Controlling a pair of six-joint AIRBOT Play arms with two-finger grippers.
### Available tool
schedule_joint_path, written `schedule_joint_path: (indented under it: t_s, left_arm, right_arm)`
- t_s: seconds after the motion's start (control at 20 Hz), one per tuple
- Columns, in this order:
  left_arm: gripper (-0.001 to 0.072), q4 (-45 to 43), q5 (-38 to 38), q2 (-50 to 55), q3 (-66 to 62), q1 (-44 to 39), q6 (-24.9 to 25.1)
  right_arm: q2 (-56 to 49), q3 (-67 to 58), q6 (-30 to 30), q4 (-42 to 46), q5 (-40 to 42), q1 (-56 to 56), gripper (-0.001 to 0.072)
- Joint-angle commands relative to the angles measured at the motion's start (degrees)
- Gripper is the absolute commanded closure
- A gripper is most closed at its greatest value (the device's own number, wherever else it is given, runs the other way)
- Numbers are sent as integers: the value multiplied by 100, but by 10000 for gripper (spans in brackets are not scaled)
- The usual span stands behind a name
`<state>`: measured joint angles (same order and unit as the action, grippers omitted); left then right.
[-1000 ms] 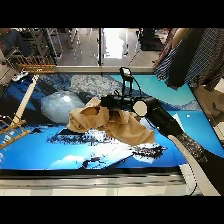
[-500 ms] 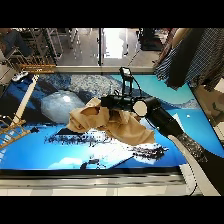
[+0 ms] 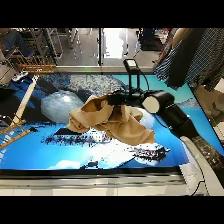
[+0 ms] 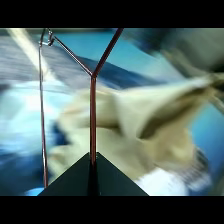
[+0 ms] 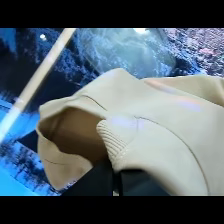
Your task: Fold the clothes and pants, and hang the long-sleeved shirts on hangers.
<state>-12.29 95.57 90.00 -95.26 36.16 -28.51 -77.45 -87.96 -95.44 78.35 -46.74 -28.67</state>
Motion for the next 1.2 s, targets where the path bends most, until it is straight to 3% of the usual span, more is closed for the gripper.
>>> schedule_joint_path:
  t_s: [0.0, 0.25, 0.45, 0.65, 1.15]
  left_arm:
    - [692, -2, 1056, 369, -7, -1213, 389]
    - [692, -140, 997, 551, -11, -2275, 715]
    - [692, 68, 540, 505, -33, -1982, 710]
    - [693, 319, 1056, 479, -28, -1628, 492]
    - [693, 201, 962, 719, -28, -2227, 496]
  right_arm:
    - [87, -315, -20, 184, -820, 262, 685]
    - [26, -358, -201, 227, -1128, 555, 685]
    - [-140, -358, -278, 280, -1246, 553, 685]
    - [-236, -358, -400, 398, -1172, 553, 685]
    - [-212, -358, -415, 240, -962, 540, 685]
